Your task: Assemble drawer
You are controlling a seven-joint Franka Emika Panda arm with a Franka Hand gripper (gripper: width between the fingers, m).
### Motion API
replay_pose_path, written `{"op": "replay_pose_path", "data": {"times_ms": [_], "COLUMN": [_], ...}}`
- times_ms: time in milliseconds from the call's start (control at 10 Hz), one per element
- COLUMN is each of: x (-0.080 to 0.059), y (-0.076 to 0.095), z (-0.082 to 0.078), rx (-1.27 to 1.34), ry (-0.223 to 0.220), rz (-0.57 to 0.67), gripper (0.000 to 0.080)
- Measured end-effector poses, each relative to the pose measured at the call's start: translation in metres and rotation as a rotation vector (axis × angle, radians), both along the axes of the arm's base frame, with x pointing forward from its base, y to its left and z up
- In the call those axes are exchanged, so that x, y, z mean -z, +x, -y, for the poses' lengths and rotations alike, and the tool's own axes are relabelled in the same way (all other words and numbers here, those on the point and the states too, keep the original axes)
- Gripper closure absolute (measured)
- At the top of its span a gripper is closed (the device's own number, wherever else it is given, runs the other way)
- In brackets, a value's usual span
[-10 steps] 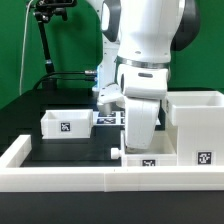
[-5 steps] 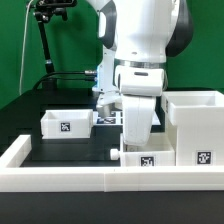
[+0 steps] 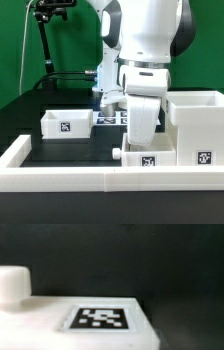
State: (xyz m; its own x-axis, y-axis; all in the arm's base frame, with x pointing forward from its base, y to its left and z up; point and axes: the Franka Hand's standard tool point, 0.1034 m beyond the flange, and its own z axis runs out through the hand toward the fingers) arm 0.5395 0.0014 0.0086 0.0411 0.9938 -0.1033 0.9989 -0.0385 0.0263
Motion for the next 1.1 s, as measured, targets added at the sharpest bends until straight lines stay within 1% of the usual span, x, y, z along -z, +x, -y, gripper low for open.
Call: {"op": "replay_pose_path", "data": {"times_ms": [100, 400, 700, 800, 1100], "x": [0.0002, 0.0002, -0.0004, -0.0007, -0.0005], "y": [0.0001, 0.0001, -0.0014, -0.0012, -0.0015], "z": [0.0036, 0.0036, -0.0003, -0.0042, -0.0042], "rx": [0.006, 0.007, -0.020, -0.027, -0.031], "ry": [-0.001, -0.001, -0.009, -0.009, -0.011], "rz": [0.001, 0.001, -0.011, -0.014, -0.020], "gripper": [0.0755, 0.0755, 0.0755, 0.0755, 0.0755]}}
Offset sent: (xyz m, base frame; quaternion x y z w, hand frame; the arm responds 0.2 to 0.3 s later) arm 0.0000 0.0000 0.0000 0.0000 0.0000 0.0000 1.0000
